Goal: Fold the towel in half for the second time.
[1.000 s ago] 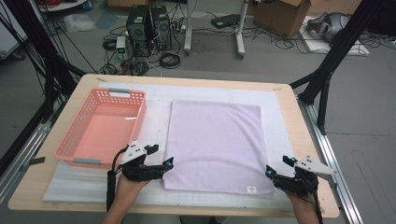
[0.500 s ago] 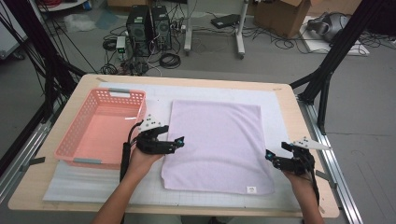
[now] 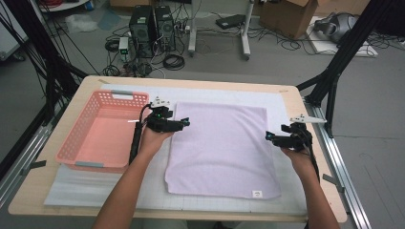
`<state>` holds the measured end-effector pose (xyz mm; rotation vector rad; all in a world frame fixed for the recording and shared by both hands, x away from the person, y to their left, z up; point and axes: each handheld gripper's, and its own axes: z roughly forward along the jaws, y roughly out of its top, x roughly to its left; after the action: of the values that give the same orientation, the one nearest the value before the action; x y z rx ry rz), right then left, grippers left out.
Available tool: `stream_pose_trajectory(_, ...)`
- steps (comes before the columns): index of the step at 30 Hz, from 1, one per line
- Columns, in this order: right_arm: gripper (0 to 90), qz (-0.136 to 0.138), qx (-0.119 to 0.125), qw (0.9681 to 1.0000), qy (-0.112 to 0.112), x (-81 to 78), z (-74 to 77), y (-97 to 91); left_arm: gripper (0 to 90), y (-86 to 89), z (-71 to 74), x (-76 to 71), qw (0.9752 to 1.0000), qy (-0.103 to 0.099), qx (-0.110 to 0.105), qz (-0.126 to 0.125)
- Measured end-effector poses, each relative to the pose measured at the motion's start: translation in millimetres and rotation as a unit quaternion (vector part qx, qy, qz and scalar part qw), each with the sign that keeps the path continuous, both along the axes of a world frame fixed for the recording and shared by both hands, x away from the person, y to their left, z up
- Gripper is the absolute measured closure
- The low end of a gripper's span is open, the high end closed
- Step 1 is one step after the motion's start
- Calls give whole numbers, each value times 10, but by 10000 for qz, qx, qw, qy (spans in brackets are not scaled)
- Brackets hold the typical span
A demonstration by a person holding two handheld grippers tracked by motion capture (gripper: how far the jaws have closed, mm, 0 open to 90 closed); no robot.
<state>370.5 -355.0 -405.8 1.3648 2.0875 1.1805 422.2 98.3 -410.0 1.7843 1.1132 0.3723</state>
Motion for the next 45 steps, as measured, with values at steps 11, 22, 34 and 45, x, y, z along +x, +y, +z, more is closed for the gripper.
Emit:
stream_pose_trajectory(11, 221, -321, 18, 9983, 480, 423, -336, -26, 257, -29, -237, 353, 9978, 425, 340, 384)
stream_pose_trajectory(22, 318, -464, -423, 9959, 645, 617, -360, 98, 297, -74, -370, 476, 9935, 501, 949, 383)
stream_pose_trajectory(34, 798, -363, -531, 9961, 602, 626, -370, 177, 545, -85, -376, 429, 9937, 305, 1041, 280)
stream_pose_trajectory(45, 856, -504, -77, 9978, 423, 587, -303, 107, 839, -81, -217, 360, 9979, 260, 379, 460)
